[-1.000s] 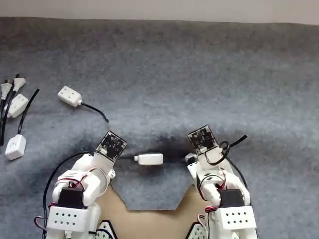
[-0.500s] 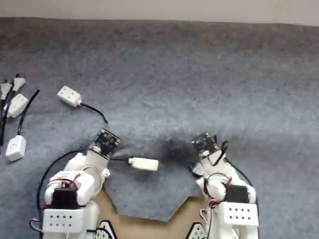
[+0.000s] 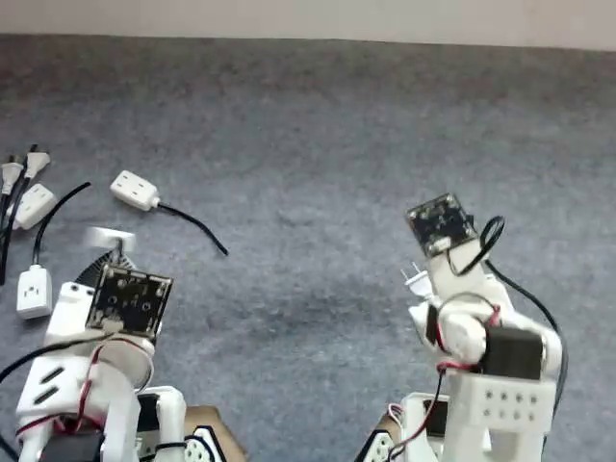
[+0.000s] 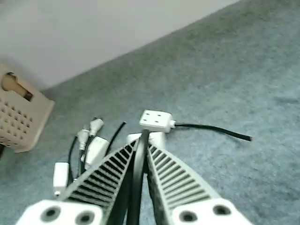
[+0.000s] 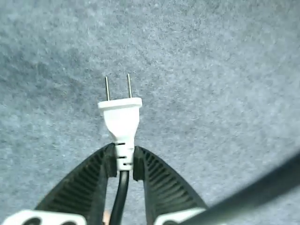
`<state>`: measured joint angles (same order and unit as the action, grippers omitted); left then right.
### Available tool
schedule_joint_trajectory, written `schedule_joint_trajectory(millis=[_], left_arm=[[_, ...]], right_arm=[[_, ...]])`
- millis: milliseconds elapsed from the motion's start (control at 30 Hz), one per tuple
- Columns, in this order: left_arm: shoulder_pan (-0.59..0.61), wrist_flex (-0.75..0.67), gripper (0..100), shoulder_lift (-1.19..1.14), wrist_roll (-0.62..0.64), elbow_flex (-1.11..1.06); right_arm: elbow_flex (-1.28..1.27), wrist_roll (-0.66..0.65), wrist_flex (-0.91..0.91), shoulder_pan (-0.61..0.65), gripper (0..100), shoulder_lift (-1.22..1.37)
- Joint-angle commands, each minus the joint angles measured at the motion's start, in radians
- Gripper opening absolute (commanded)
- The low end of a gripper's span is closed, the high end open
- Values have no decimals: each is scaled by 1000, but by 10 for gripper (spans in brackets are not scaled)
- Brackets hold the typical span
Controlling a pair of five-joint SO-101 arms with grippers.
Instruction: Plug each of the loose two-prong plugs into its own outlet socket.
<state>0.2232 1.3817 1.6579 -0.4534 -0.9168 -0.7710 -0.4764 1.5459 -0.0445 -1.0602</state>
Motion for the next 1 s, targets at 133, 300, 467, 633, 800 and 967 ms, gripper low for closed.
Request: schedule_joint_trajectory(millis=[133,300,467,633,800,967], left_arm=[[-21,-35,17,-1,6,-154],[-22,-138,17,-10,-46,-248],[-119,-155,17,-12,-43,-288],[-180,-169,14,-117,-12,-278],[-245,-198,14,-414,23,-131],[-384,-143,14,-789,112,182]], right_arm=[[-85,68,-265,157,7,157],[-79,69,-341,166,7,243],[24,163,-343,168,7,375],[143,166,-323,173,7,495],[188,166,-315,171,7,581],[186,160,-302,165,7,602]])
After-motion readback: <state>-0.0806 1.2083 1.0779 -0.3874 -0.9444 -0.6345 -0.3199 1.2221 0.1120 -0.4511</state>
